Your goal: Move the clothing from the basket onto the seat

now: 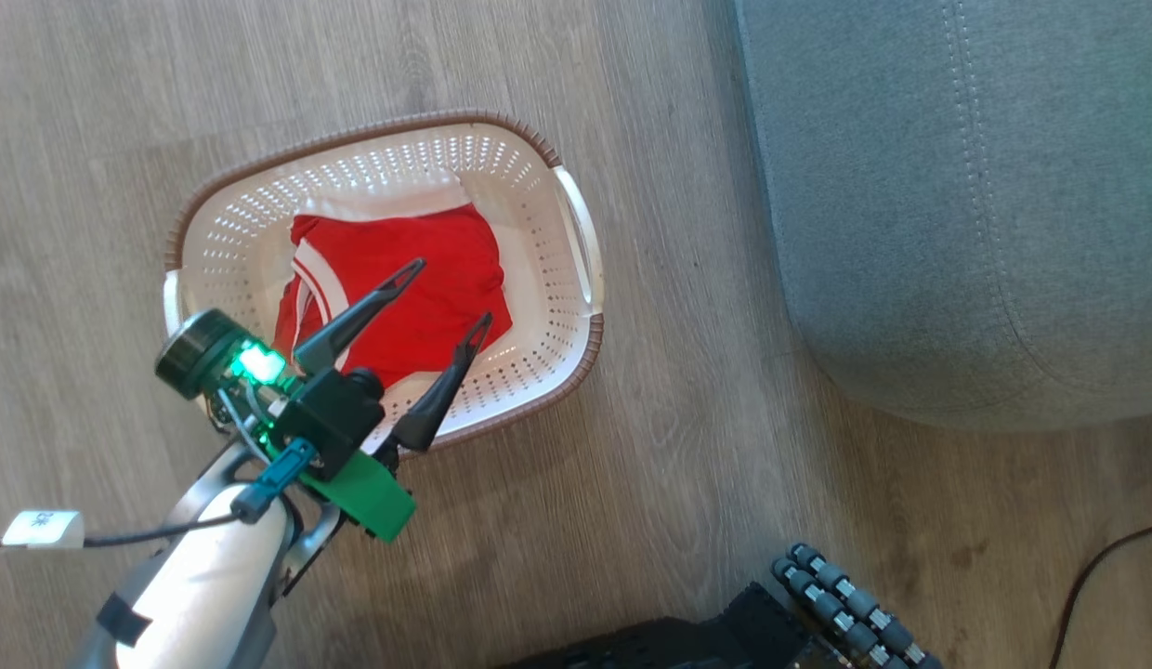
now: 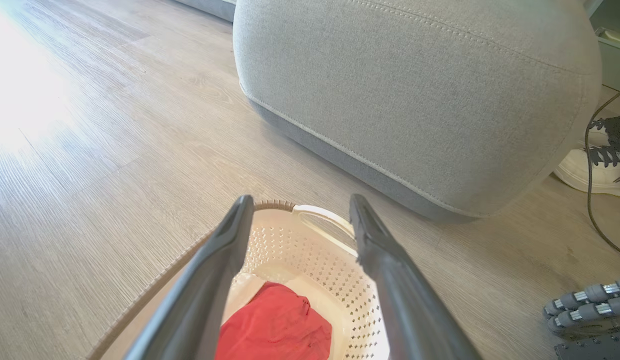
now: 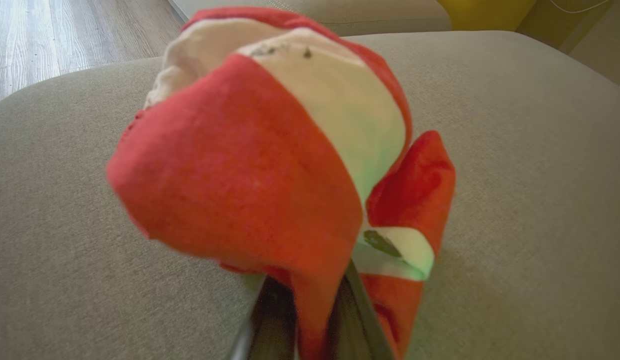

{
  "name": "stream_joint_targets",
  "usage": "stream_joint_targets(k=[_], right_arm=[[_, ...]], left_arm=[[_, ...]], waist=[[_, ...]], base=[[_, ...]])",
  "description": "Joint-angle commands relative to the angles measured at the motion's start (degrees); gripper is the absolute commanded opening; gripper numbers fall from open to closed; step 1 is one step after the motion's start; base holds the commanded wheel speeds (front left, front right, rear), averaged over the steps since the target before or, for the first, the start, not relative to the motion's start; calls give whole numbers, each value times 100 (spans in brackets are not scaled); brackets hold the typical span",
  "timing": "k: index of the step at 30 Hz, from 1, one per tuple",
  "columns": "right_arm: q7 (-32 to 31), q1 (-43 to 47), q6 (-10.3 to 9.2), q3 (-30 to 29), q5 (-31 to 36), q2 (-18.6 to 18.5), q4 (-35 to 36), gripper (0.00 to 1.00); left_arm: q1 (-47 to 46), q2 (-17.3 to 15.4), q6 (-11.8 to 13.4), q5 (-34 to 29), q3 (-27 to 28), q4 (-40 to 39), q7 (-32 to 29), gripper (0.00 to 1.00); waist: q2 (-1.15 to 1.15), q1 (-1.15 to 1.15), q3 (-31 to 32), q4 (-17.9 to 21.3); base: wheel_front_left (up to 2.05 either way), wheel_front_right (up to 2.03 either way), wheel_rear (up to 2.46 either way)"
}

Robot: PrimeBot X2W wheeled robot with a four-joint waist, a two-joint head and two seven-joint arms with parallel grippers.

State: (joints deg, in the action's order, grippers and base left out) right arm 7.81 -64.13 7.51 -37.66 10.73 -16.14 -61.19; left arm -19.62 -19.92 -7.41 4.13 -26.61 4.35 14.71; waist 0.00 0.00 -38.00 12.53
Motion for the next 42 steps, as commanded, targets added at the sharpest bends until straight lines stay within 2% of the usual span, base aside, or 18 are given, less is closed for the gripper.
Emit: stream_joint_targets(k=[1,2,3,8,12,17,22,27,33,36,37,42], right_arm=[[-13,-9,-2,-82,102,-55,122,0],[37,-4,-2,-166,161,-47,117,45],[68,-5,-2,-261,188,-27,91,100],[139,68,-2,-488,392,-125,-70,100],[359,132,-2,-386,522,-152,-122,100],[600,432,-2,80,611,-270,-164,100],[709,659,-2,812,260,-217,6,100],[717,1220,-2,2141,-752,-86,1065,100],[718,2243,-2,3558,-2131,-348,2519,100],[718,2670,-2,4006,-2651,-497,3203,100],[718,2670,-2,4006,-2651,-497,3203,100],[719,3376,-2,4350,-3272,-597,4168,100]], left_arm=[[-34,-42,-4,15,183,-192,29,100],[-33,-31,-4,15,186,-182,29,100],[-32,-19,-4,13,185,-168,29,100],[-26,127,-5,-10,146,-72,29,100],[0,312,-6,-4,100,35,29,100],[105,665,11,39,141,204,29,100],[277,989,56,45,228,370,29,100],[492,1233,141,42,414,483,29,100],[717,1420,278,39,700,525,29,100],[801,1480,347,16,836,535,29,100],[801,1480,347,16,836,535,29,100],[929,1564,547,-7,1085,585,29,100]], waist=[[0,0,32,-5],[0,0,59,-9],[0,0,91,-11],[0,0,392,-94],[0,0,763,-198],[0,0,1329,-326],[0,0,1935,-450],[0,0,2490,-553],[0,0,3025,-712],[0,0,3227,-808],[0,0,3227,-808],[0,0,3502,-1022]], base=[[0,0,0],[0,0,0],[0,0,0],[0,0,0],[0,0,0],[0,0,0],[0,0,0],[0,0,0],[0,0,0],[0,0,0],[0,0,0],[0,0,0]])
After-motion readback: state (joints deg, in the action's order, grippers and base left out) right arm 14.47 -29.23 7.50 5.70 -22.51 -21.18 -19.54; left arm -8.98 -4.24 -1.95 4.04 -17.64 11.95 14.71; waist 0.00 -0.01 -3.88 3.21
